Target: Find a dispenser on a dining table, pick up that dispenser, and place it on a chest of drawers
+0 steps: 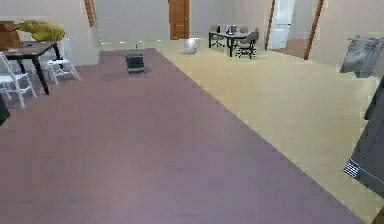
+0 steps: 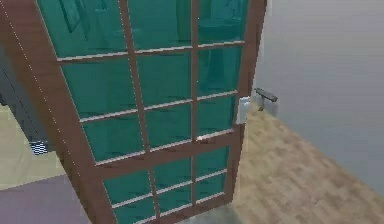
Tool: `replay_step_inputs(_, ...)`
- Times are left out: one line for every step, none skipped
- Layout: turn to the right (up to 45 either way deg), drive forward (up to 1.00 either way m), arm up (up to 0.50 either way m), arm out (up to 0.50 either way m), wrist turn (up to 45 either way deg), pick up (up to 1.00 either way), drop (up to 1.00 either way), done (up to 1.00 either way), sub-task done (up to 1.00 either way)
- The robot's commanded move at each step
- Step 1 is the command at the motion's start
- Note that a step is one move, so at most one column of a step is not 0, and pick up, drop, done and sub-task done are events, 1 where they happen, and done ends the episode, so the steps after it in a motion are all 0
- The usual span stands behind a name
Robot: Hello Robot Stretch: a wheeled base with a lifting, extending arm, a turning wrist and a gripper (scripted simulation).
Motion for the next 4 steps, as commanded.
replay_step_inputs(0.0, 0.50, 0.00, 0.00, 0.0, 0.00, 0.00, 0.00, 0.00)
replay_step_inputs(9.0, 0.00, 0.00, 0.00, 0.0, 0.00, 0.00, 0.00, 0.00)
replay_step_inputs(3.0, 0.00, 0.00, 0.00, 0.0, 0.00, 0.00, 0.00, 0.00)
replay_step_inputs(0.0, 1.00, 0.00, 0.00, 0.0, 0.00, 0.00, 0.00, 0.00)
